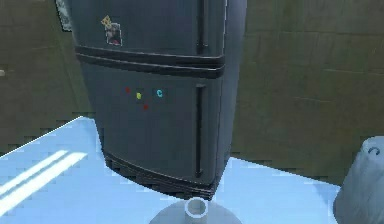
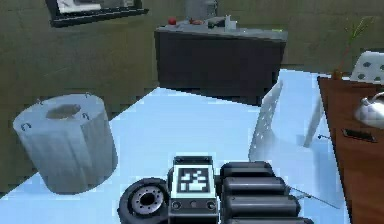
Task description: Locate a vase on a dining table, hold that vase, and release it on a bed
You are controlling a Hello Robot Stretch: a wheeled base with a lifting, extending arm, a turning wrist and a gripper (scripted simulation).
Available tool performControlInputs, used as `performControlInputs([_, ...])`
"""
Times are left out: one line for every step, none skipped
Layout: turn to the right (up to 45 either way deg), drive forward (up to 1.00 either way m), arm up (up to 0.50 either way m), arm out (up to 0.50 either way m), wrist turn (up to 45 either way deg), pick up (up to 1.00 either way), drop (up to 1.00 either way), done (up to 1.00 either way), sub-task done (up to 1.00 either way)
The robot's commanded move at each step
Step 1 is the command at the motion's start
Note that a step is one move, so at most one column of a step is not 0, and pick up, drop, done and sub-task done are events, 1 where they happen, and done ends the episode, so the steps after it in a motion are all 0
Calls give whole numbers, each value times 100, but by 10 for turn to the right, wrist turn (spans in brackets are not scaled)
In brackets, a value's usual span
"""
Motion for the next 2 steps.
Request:
performControlInputs([450,0,0,0,0,0,0,0,0])
performControlInputs([270,0,0,0,0,0,0,0,0])
